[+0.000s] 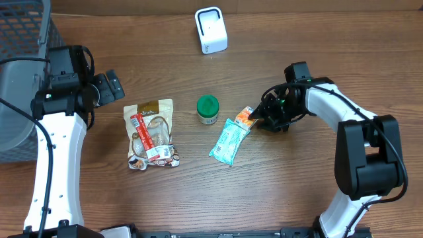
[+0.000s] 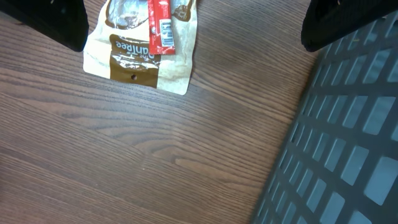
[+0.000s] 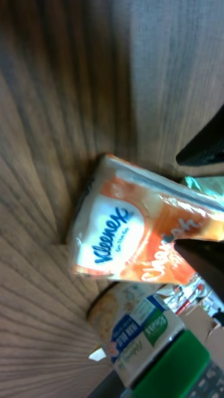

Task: Scan the item barcode
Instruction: 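Grasp the orange Kleenex tissue pack with the right gripper, then lift the tissue pack up toward the white scanner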

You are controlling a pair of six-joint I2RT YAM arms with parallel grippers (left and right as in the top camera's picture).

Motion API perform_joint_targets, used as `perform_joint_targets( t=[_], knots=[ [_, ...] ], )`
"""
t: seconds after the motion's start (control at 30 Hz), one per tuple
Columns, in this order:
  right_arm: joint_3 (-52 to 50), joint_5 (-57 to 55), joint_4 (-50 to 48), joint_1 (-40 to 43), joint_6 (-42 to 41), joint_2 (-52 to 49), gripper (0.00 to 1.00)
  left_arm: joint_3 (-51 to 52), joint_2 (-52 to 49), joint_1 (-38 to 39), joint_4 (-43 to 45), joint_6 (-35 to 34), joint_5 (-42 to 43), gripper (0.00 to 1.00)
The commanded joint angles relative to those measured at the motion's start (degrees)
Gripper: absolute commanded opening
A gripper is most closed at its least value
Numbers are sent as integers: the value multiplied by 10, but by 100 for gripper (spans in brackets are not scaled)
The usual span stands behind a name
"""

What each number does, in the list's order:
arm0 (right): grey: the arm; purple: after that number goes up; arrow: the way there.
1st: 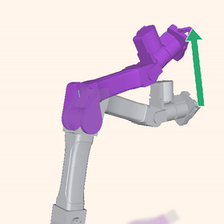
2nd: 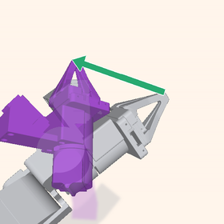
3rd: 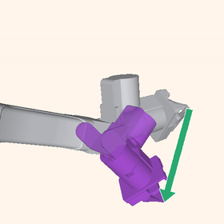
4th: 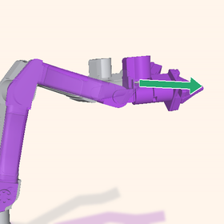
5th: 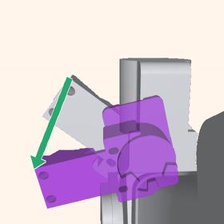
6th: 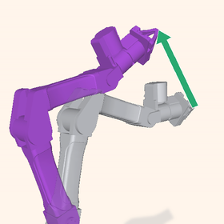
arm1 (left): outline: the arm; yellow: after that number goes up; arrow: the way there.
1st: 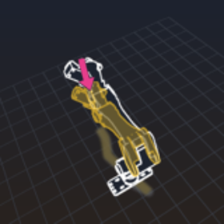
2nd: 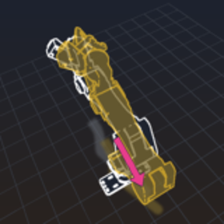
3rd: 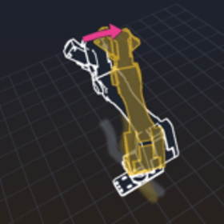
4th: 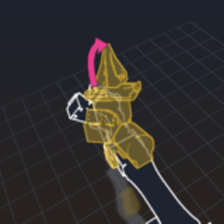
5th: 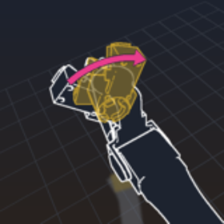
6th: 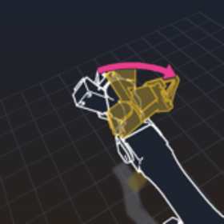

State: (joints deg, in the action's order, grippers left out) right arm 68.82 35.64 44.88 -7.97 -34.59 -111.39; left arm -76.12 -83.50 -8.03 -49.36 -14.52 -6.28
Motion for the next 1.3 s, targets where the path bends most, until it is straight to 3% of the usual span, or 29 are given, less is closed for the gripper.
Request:
perform_joint_targets(
  t=[0.0, 0.17, 0.4, 0.53, 0.63, 0.73, 0.87, 1.27],
  knots=[
    [-15, 5, -13, -2, -15, 2, 30, -10, 3, -2, 1, 10, -3, 100],
    [-17, 4, -16, -2, -14, 2, 4, -10, 3, -2, 1, 10, -3, 100],
    [-17, 30, 0, 0, 34, 2, 4, -10, 3, -2, 1, 10, -3, 100],
    [-16, 279, -1, 35, 157, 3, 4, -10, 3, -2, 1, 10, -3, 100],
    [-16, 409, 15, 58, 233, 5, 4, -10, 3, -2, 1, 10, -3, 100],
    [-16, 513, 79, 75, 360, 13, 4, -10, 3, -2, 1, 10, -3, 100],
    [-16, 543, 196, 78, 532, 39, 4, -10, 3, -2, 1, 10, -3, 100],
    [-16, 543, 375, 78, 724, 199, 4, -10, 3, -2, 1, 10, -3, 100]
  ],
)
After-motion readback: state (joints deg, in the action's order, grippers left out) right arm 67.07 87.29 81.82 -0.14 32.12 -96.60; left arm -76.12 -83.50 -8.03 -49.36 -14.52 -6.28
